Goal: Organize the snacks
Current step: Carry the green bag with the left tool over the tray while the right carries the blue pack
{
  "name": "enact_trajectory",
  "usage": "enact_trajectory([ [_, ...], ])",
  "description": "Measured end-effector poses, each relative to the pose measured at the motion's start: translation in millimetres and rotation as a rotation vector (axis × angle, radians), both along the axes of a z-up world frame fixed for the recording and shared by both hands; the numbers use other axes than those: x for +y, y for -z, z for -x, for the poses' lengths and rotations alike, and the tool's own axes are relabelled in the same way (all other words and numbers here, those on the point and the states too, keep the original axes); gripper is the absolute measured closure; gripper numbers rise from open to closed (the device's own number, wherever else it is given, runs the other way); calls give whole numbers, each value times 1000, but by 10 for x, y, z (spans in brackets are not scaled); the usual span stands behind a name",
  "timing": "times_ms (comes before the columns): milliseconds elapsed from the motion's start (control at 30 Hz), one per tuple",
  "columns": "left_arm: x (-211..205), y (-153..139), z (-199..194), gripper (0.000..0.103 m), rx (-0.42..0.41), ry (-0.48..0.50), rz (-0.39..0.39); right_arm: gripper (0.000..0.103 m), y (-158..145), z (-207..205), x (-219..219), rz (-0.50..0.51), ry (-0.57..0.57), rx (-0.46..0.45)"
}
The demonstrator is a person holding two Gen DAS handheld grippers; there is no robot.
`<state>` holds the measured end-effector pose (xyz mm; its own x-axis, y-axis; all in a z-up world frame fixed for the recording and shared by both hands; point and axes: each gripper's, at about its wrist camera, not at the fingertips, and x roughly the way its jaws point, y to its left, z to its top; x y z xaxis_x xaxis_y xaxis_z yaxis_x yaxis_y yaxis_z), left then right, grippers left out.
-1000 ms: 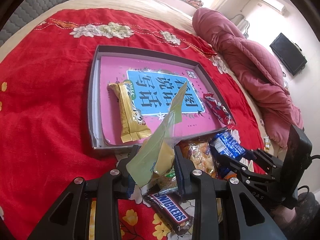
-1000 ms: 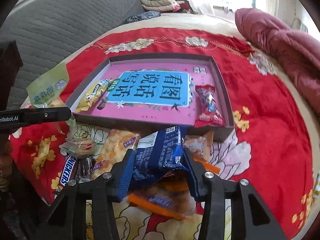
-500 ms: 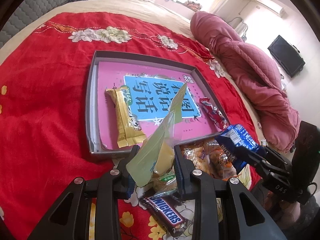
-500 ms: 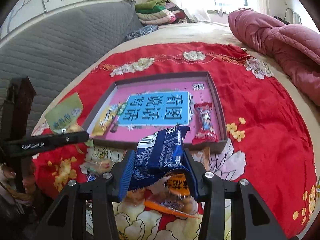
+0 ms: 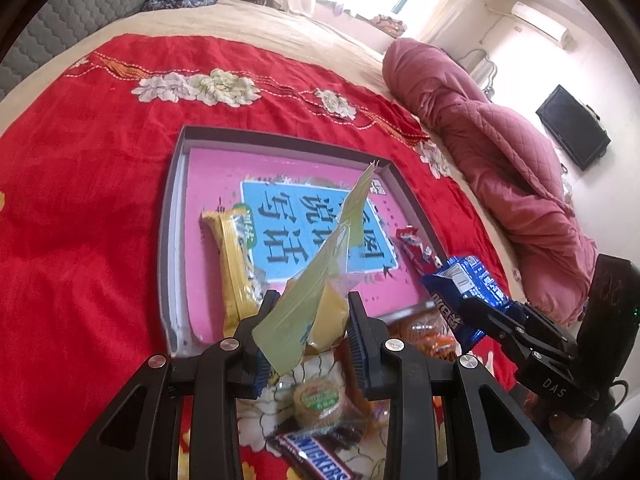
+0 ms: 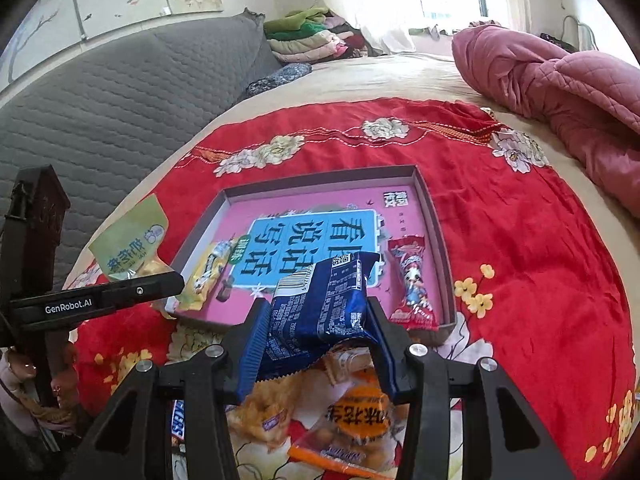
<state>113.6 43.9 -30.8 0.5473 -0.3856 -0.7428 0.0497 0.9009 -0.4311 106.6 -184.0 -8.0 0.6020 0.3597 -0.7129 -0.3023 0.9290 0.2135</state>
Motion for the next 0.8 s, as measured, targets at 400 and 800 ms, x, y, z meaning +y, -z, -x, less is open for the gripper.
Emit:
enact_trajectory([
  [400,-97,168,-202,69,28,23,1,56,168,-267,-121,-10,60,31],
  [800,-199,307,-427,69,46,63,21,56,322,-400,26,28,51,54],
])
